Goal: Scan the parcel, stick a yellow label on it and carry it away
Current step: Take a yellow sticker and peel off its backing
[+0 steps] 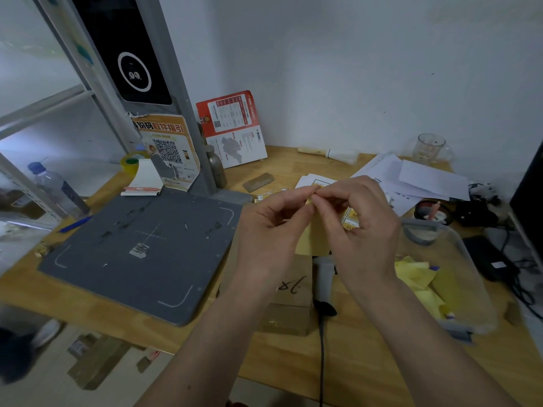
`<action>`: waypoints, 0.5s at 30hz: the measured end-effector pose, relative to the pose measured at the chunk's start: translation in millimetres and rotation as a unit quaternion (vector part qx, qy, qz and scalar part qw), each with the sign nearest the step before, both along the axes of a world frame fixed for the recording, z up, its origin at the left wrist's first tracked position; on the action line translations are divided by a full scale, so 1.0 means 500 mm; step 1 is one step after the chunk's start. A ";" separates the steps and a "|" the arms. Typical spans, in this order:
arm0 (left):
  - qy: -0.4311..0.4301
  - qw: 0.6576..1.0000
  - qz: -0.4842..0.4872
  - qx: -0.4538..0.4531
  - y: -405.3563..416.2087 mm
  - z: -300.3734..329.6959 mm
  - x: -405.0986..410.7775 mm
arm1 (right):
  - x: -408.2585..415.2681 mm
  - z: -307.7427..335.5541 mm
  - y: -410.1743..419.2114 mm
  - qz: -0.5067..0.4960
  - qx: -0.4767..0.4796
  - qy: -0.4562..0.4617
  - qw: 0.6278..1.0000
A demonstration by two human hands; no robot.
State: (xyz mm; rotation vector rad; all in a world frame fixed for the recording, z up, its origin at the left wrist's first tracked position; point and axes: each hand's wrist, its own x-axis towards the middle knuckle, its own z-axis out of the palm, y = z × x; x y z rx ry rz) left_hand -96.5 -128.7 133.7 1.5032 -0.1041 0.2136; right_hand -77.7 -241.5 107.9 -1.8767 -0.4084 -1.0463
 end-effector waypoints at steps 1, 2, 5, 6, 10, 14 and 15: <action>0.003 1.000 -0.001 -0.003 -0.001 0.000 0.000 | 0.000 0.000 0.000 0.001 0.000 -0.001 1.000; 0.007 1.000 -0.002 -0.007 -0.001 0.001 0.000 | 0.000 0.000 0.000 0.001 -0.001 -0.002 1.000; 0.020 1.000 -0.002 -0.015 -0.002 -0.001 0.001 | 0.000 -0.001 0.000 0.003 -0.001 -0.002 1.000; 0.026 1.000 0.000 -0.016 -0.002 -0.002 0.002 | 0.000 -0.001 0.000 0.002 -0.002 0.000 1.000; 0.034 0.999 -0.002 -0.016 -0.002 -0.002 0.001 | 0.001 -0.003 -0.002 -0.003 0.000 -0.002 1.000; 0.036 0.999 0.001 -0.031 -0.005 0.000 -0.002 | 0.001 -0.006 -0.001 -0.013 0.007 -0.017 1.000; 0.037 0.999 0.001 -0.034 -0.005 0.000 -0.002 | 0.001 -0.007 -0.001 -0.016 0.005 -0.021 1.000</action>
